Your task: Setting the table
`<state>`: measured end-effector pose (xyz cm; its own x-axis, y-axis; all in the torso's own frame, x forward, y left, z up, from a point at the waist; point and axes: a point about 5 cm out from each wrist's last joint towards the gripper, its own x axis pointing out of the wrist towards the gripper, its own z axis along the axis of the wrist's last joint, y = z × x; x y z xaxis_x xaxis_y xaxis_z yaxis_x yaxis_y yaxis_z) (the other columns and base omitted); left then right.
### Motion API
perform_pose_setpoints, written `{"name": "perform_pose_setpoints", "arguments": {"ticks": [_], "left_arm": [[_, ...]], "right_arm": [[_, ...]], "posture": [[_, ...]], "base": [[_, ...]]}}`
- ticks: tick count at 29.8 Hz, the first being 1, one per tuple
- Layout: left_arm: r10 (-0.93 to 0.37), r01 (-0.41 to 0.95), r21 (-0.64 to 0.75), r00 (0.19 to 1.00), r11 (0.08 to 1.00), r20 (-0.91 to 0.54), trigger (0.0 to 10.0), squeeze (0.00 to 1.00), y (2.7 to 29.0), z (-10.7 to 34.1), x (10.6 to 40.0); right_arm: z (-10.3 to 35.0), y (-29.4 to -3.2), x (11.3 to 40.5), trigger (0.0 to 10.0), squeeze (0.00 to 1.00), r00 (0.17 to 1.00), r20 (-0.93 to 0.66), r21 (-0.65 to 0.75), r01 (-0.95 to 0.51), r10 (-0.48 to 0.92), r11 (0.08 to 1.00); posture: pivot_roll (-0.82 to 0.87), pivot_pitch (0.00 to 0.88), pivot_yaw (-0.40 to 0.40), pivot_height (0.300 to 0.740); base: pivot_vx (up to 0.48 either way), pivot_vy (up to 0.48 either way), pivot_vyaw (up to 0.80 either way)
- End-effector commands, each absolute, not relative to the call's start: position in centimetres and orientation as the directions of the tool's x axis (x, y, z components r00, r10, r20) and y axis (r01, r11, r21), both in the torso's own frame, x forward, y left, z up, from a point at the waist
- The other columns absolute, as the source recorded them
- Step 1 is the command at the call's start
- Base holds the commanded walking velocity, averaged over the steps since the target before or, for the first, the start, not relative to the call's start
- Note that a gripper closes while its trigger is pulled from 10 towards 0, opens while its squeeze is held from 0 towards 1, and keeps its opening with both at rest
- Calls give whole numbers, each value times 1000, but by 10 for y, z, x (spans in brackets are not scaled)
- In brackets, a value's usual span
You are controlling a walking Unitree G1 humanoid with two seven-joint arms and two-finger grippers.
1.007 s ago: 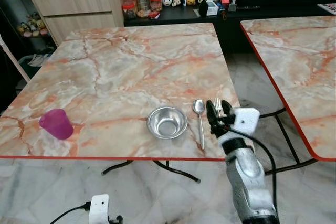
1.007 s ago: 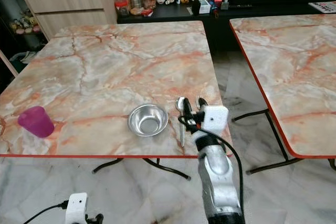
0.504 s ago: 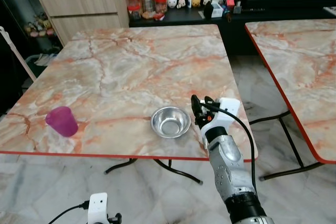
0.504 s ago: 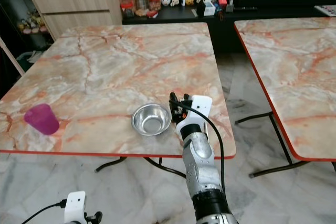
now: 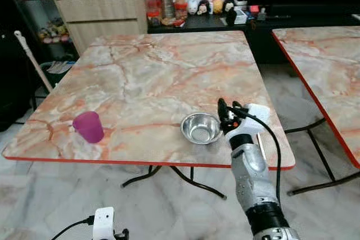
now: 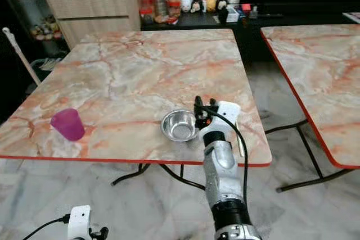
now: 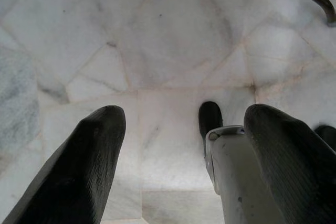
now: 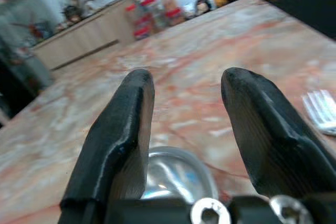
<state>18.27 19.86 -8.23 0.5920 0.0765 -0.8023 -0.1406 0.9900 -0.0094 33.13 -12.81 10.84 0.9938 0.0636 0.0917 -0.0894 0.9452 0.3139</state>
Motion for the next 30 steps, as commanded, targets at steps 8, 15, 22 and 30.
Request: {"name": "perform_pose_setpoints", "arguments": {"ticks": [8, 15, 22, 30], "left_arm": [[84, -142, 0, 589, 990, -804, 10000, 0, 201, -82, 183], [83, -134, 3, 593, 991, -801, 10000, 0, 202, -81, 185], [81, -131, 3, 593, 991, -801, 10000, 0, 202, -81, 185], [81, -126, 6, 594, 992, -800, 10000, 0, 204, -80, 186]], "right_arm": [[110, -122, 335, 10000, 0, 993, 107, 335, -88, 55, 938], [109, -123, 335, 10000, 0, 993, 106, 339, -79, 46, 937], [109, -124, 336, 10000, 0, 993, 109, 344, -72, 36, 936], [107, -123, 335, 10000, 0, 994, 109, 349, -65, 28, 935]], "posture": [[2, 0, 92, 740], [3, 0, 98, 740], [6, 0, 105, 740], [9, 0, 112, 740]], "base": [[0, 356, 0], [0, 192, 0], [0, 48, 0], [0, 406, 0]]}}
